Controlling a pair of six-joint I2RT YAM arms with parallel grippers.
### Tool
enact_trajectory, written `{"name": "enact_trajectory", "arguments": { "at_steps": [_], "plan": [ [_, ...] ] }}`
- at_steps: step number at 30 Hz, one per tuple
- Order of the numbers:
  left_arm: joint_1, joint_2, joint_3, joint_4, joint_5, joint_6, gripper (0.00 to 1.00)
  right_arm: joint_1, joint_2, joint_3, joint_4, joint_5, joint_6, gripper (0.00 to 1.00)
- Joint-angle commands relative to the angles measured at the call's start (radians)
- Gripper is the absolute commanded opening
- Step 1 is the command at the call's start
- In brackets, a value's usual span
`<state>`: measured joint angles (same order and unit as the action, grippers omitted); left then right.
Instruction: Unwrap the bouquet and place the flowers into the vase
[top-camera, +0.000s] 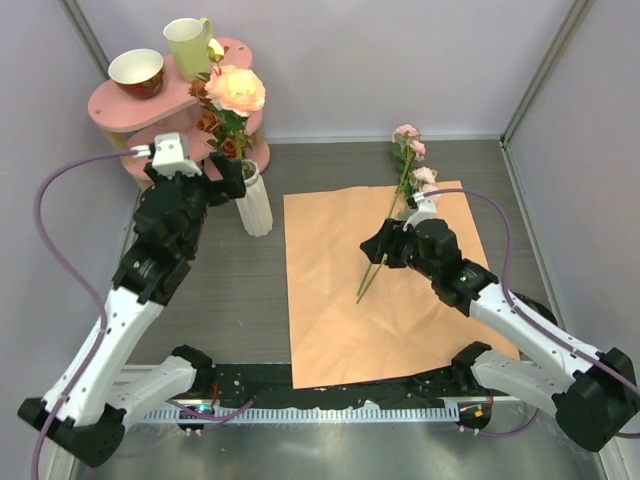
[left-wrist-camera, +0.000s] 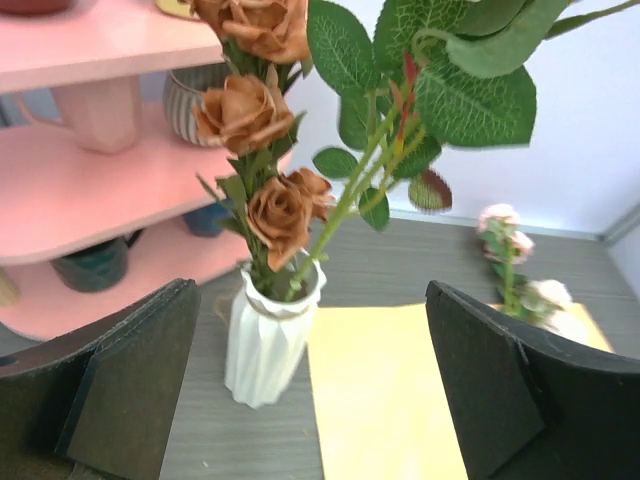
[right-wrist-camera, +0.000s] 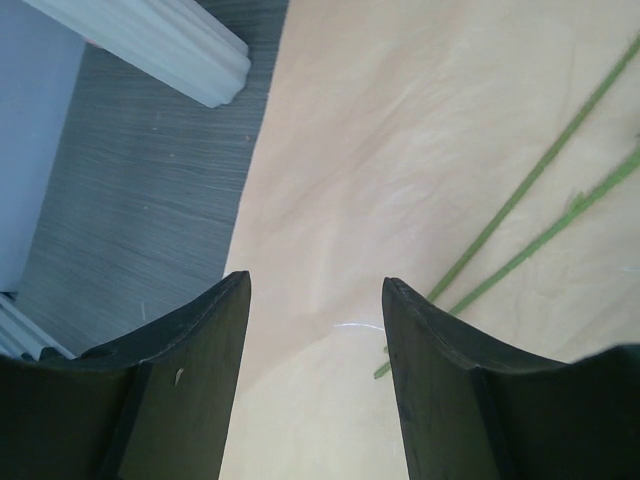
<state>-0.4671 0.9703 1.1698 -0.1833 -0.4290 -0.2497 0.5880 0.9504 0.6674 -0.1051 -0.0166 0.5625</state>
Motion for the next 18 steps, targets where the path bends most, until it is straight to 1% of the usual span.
{"name": "enact_trajectory", "arguments": {
  "at_steps": [1,5,6,8,9,10,11,12,13,14,15,16,18],
  "plan": [
    [0.007,-0.161,-0.088,-0.149,0.125,-0.149,1.0,-0.007,0.074,0.038,-0.024,0.072,0.028,0.61],
    [0.005,-0.272,-0.208,-0.245,0.235,-0.235,1.0,-0.027,0.155,0.078,-0.065,0.125,0.045,0.6],
    [0.005,-0.288,-0.229,-0.261,0.296,-0.253,1.0,-0.036,0.169,0.087,-0.079,0.157,0.05,0.58],
    [0.005,-0.327,-0.295,-0.275,0.373,-0.307,1.0,-0.082,0.209,0.104,-0.111,0.182,0.066,0.54],
    [0.005,-0.335,-0.318,-0.269,0.456,-0.322,1.0,-0.103,0.223,0.107,-0.12,0.188,0.091,0.51],
    [0.005,-0.341,-0.338,-0.26,0.495,-0.338,1.0,-0.125,0.238,0.11,-0.122,0.179,0.1,0.48],
    [0.007,-0.346,-0.378,-0.252,0.524,-0.368,1.0,-0.181,0.266,0.115,-0.123,0.167,0.111,0.46],
    [0.005,-0.343,-0.398,-0.242,0.553,-0.382,1.0,-0.206,0.284,0.119,-0.123,0.135,0.12,0.41],
    [0.005,-0.341,-0.415,-0.214,0.608,-0.398,1.0,-0.232,0.3,0.123,-0.125,0.124,0.12,0.4],
    [0.005,-0.335,-0.447,-0.199,0.634,-0.425,0.99,-0.258,0.327,0.136,-0.125,0.122,0.12,0.39],
    [0.005,-0.314,-0.459,-0.182,0.666,-0.437,0.99,-0.266,0.34,0.146,-0.125,0.122,0.106,0.36],
    [0.005,-0.3,-0.47,-0.145,0.714,-0.453,0.99,-0.272,0.349,0.155,-0.128,0.135,0.103,0.36],
    [0.005,-0.256,-0.489,-0.114,0.766,-0.474,0.98,-0.28,0.373,0.173,-0.122,0.162,0.096,0.35]
  ]
}}
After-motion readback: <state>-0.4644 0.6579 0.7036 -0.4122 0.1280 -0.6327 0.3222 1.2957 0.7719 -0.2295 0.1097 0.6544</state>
